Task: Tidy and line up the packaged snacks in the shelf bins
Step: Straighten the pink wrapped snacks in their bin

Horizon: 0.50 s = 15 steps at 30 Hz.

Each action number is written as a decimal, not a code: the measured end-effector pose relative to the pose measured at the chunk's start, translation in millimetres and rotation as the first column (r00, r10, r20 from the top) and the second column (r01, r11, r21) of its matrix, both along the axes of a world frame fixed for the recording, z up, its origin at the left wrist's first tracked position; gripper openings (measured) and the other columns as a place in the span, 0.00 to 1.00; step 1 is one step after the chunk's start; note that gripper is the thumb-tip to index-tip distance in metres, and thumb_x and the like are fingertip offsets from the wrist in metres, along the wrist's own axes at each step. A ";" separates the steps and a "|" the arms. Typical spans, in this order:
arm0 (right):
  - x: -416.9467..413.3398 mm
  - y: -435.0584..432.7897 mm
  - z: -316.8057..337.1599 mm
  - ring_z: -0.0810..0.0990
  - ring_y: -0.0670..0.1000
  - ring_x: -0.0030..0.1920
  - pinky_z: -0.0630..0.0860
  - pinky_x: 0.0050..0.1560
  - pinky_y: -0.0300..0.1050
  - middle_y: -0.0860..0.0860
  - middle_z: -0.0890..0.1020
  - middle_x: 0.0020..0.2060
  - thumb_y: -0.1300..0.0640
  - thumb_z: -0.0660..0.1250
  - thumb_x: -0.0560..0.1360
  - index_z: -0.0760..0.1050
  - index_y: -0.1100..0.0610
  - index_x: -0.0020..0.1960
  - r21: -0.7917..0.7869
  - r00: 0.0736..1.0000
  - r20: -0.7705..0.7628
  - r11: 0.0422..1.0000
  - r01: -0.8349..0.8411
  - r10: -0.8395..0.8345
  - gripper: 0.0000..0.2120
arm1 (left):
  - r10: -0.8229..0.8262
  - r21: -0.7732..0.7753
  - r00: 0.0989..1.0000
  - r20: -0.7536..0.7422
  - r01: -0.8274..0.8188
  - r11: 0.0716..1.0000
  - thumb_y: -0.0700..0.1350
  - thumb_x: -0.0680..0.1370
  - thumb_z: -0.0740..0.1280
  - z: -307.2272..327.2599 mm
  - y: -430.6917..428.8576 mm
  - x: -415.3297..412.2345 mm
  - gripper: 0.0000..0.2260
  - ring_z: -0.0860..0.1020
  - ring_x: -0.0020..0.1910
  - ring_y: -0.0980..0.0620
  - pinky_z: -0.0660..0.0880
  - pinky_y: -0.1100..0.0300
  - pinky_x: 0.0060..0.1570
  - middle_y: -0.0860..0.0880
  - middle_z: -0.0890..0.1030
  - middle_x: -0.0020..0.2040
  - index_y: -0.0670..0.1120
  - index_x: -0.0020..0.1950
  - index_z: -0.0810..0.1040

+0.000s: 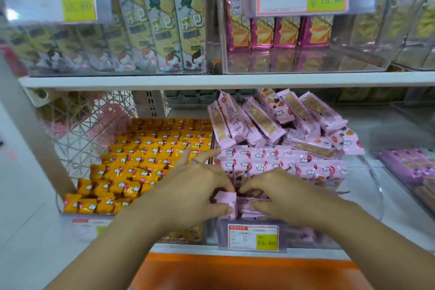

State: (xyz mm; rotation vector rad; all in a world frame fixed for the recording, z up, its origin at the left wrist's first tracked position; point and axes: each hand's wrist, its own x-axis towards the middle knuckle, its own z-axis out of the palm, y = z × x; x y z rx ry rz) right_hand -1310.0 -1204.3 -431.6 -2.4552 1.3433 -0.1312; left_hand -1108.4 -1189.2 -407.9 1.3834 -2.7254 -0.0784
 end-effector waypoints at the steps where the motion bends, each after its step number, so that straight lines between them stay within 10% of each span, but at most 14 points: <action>1: 0.4 -1.3 -1.2 0.76 0.49 0.59 0.73 0.58 0.45 0.49 0.76 0.63 0.54 0.64 0.77 0.72 0.49 0.67 0.012 1.000 0.004 1.000 0.001 -0.001 0.18 | -0.005 -0.011 1.000 -0.024 0.005 1.000 0.59 0.75 0.65 -0.1 -0.6 0.3 0.14 0.48 0.75 0.60 0.38 0.44 0.74 0.62 0.76 0.59 0.58 0.59 0.77; 6: 5.8 -9.0 -4.2 0.77 0.47 0.48 0.72 0.44 0.42 0.47 0.79 0.51 0.53 0.70 0.73 0.75 0.52 0.61 0.079 1.000 0.007 0.997 -0.023 0.023 0.17 | -0.030 -0.063 0.908 -0.419 0.004 0.998 0.57 0.70 0.66 12.3 -6.3 14.1 0.07 0.73 0.55 0.65 0.67 0.62 0.59 0.62 0.77 0.49 0.58 0.47 0.75; 15: 16.2 -27.9 3.4 0.76 0.47 0.49 0.73 0.48 0.40 0.47 0.77 0.51 0.54 0.71 0.72 0.73 0.53 0.60 0.291 0.984 -0.121 0.952 -0.094 0.134 0.17 | 0.009 -0.048 0.554 -0.832 -0.089 0.995 0.52 0.71 0.63 22.0 -4.0 30.4 0.10 0.79 0.45 0.55 0.73 0.68 0.44 0.54 0.79 0.45 0.49 0.48 0.76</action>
